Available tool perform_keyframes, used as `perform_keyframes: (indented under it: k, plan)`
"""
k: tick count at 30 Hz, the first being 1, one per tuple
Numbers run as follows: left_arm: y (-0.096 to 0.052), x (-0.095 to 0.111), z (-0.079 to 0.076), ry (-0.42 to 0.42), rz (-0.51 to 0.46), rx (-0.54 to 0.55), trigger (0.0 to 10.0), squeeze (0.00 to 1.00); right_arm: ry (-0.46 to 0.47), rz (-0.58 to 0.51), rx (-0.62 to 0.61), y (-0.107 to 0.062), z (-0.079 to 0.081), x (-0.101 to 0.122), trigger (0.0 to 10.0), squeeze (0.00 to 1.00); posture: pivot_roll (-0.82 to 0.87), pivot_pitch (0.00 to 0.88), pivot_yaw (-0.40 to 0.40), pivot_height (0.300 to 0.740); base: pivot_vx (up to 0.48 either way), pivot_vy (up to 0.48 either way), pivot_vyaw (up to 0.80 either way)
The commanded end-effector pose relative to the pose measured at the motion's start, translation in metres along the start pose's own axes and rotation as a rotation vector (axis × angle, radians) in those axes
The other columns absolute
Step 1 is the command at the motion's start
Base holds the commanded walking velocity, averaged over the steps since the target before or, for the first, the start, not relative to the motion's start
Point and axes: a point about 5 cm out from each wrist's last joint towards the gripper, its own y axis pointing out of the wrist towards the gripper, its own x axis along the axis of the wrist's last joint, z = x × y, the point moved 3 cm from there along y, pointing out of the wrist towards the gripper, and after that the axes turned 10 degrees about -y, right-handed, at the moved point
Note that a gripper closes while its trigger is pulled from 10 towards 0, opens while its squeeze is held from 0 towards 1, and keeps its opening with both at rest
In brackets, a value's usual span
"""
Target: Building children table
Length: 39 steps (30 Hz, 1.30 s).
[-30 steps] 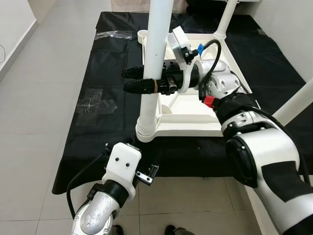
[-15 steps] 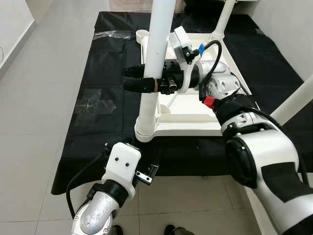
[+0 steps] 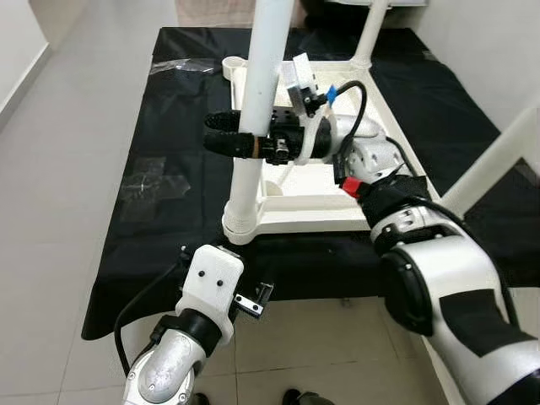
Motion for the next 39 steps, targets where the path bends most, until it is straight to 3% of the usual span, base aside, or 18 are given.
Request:
perform_keyframes:
  k: [1,7,15,17,23,35,39]
  plan:
    - [-0.002,-0.003,0.000,0.000,0.010,0.002,10.0,0.00,0.045,0.084,-0.031,-0.003,0.007,-0.027,10.0,0.00,0.11,0.221,-0.091,0.740,0.000,0.000,0.00]
    - [-0.001,-0.003,0.001,0.002,0.010,0.003,10.0,0.00,0.049,0.069,-0.074,0.000,0.008,-0.030,10.0,0.00,0.11,0.214,-0.088,0.740,0.000,0.000,0.00]
    - [-0.001,-0.003,0.002,0.006,0.007,0.008,10.0,0.00,0.070,0.128,-0.209,0.011,0.000,-0.033,10.0,0.00,0.10,0.211,-0.087,0.740,0.000,0.000,0.00]
    - [0.000,-0.001,0.007,0.015,-0.002,0.028,10.0,0.00,0.093,0.172,-0.333,0.013,-0.012,-0.034,10.0,0.00,0.10,0.209,-0.088,0.740,0.000,0.000,0.00]
    - [0.001,0.001,0.014,0.033,-0.011,0.055,10.0,0.00,0.131,0.242,-0.474,0.012,-0.023,-0.040,10.0,0.00,0.10,0.210,-0.091,0.740,0.000,0.000,0.00]
    - [0.002,0.002,0.019,0.049,-0.016,0.064,10.0,0.00,0.107,0.263,-0.556,0.011,-0.025,-0.042,10.0,0.00,0.10,0.217,-0.093,0.740,0.000,0.000,0.00]
    - [0.003,0.003,0.020,0.052,-0.020,0.065,10.0,0.00,0.111,0.254,-0.681,0.008,-0.032,-0.039,10.0,0.00,0.10,0.220,-0.089,0.740,0.000,0.000,0.00]
